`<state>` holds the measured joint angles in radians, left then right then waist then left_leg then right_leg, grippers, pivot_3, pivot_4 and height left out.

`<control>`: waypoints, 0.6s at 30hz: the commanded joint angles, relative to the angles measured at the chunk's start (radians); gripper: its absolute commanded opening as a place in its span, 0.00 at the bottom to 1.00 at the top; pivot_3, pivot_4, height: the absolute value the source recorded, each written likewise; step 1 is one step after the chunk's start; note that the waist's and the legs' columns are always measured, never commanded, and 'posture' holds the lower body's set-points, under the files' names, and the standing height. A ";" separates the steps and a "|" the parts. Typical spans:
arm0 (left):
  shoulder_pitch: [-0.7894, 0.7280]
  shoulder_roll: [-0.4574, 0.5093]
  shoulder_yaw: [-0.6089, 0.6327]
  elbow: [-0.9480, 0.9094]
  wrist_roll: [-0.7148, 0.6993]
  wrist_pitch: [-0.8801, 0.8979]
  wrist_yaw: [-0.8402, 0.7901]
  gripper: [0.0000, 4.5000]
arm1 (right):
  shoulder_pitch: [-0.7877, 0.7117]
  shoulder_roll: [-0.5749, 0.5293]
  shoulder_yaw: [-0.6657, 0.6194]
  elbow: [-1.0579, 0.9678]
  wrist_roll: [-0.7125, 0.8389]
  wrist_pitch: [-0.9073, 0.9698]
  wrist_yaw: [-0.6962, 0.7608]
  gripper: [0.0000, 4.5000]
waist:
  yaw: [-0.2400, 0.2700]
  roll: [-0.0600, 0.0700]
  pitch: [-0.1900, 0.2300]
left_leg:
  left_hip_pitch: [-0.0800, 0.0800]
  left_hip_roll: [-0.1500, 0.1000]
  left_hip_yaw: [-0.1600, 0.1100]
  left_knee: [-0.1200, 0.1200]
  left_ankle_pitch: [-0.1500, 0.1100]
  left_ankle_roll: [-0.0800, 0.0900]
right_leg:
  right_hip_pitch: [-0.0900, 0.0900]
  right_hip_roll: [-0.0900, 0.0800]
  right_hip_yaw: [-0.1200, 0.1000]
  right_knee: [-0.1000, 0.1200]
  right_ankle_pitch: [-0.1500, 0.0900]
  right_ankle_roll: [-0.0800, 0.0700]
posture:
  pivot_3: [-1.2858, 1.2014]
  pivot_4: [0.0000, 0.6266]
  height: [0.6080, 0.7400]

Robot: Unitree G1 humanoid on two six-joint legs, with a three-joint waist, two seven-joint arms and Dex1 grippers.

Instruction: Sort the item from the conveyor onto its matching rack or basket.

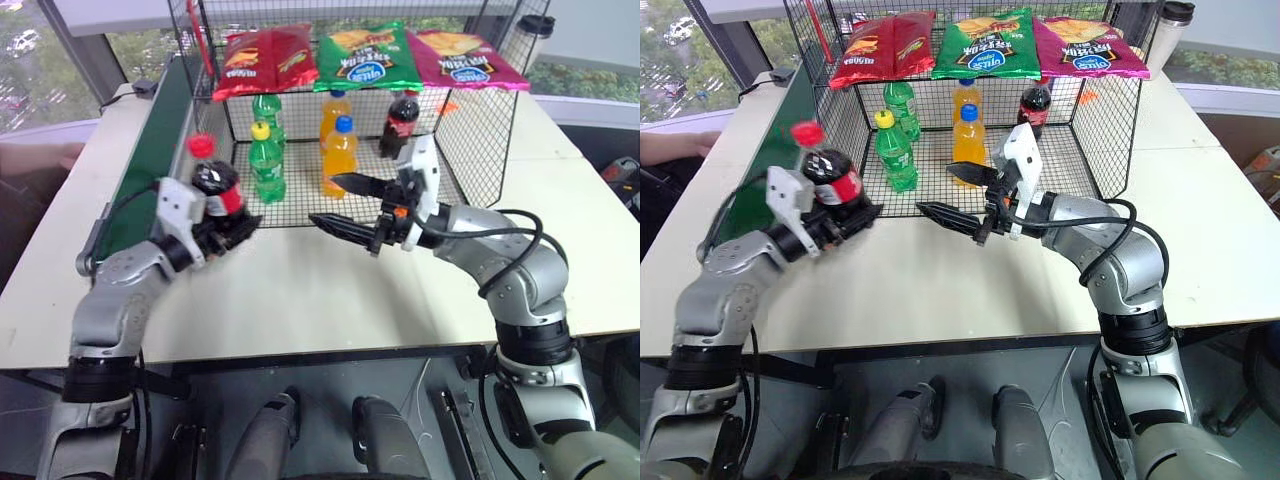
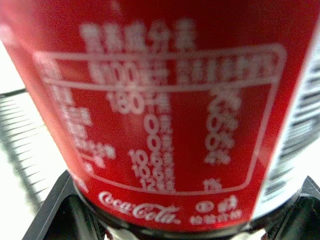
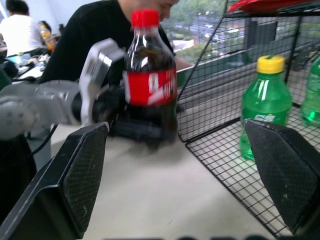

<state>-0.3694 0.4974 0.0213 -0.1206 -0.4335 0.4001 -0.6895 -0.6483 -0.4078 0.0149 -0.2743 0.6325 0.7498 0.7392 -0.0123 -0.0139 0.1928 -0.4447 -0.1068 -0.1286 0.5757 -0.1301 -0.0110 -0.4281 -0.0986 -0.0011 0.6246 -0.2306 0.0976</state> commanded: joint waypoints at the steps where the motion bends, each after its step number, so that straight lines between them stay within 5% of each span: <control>1: -0.029 -0.023 -0.063 -0.026 0.049 -0.086 -0.044 0.67 | -0.029 0.003 -0.025 -0.044 0.026 -0.006 -0.014 1.00 | 0.000 0.000 0.000 | 0.000 0.000 0.000 0.000 0.000 0.000 | 0.000 0.000 0.000 0.000 0.000 0.000 | 0.52 0.24 0.98; 18: -0.149 -0.169 -0.228 0.099 0.175 -0.232 -0.144 0.67 | -0.038 -0.019 -0.006 -0.054 0.042 0.006 -0.016 1.00 | -0.001 0.000 0.000 | 0.000 0.000 0.000 0.000 0.000 0.000 | 0.001 0.001 0.000 0.000 0.000 0.000 | 0.52 0.24 0.98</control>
<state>-0.4920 0.3354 -0.2176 -0.0008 -0.2540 0.2033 -0.8316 -0.6689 -0.4155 0.0147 -0.2803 0.6616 0.7603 0.7136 -0.0134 -0.0138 0.1929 -0.4447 -0.1068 -0.1287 0.5759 -0.1298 -0.0104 -0.4276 -0.0979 -0.0015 0.6242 -0.2306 0.0979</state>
